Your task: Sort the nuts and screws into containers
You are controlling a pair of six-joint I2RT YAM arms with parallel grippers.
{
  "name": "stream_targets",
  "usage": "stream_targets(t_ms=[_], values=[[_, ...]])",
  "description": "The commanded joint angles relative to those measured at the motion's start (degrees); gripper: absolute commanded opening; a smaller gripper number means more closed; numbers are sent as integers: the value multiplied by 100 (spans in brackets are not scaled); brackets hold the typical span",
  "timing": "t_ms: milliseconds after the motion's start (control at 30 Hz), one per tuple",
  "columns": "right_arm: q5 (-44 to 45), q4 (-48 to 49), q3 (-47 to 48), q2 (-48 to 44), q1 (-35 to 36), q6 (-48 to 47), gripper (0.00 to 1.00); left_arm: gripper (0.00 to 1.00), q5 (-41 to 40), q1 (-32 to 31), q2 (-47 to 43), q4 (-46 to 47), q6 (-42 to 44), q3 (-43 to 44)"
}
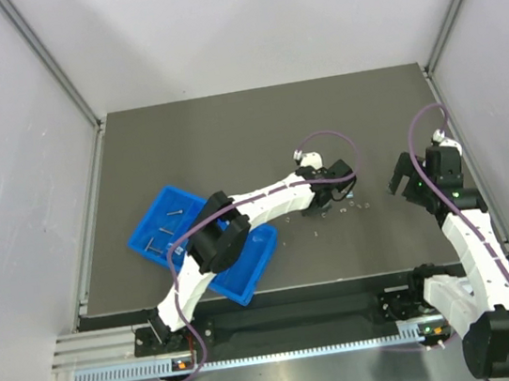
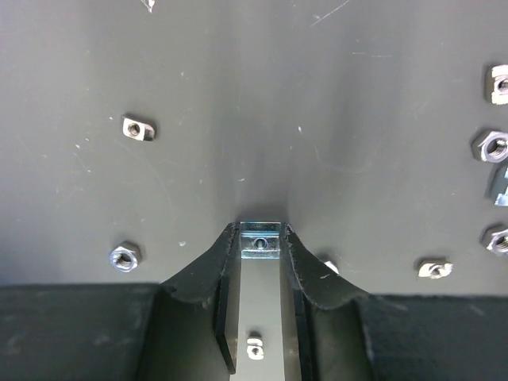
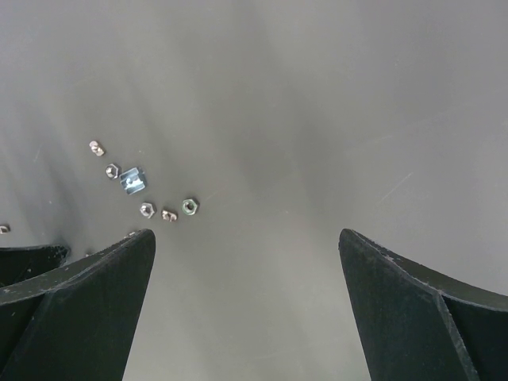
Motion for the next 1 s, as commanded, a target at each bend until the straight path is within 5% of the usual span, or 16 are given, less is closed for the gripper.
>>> stream_targets(t_ms=[0,267,533,800,967], values=[[71,203,43,-76,38,13,100,16,-160,60,-491,10,380,-8],[-1080,738,-9,2,73,206,100,18,-1171,560,-3036,-15,451,-1480],[-940,765,17,161,196,242,99,18,-1171,2203,-5244,-95,-85,-3759],[-1160,1099,61,468,458,374,100,19,-1128,2696,-5660,-43,-832,-5132],[-369,1012,447,881,1232,330,100,22,-987,2810,-5493,125,-868,-5343]])
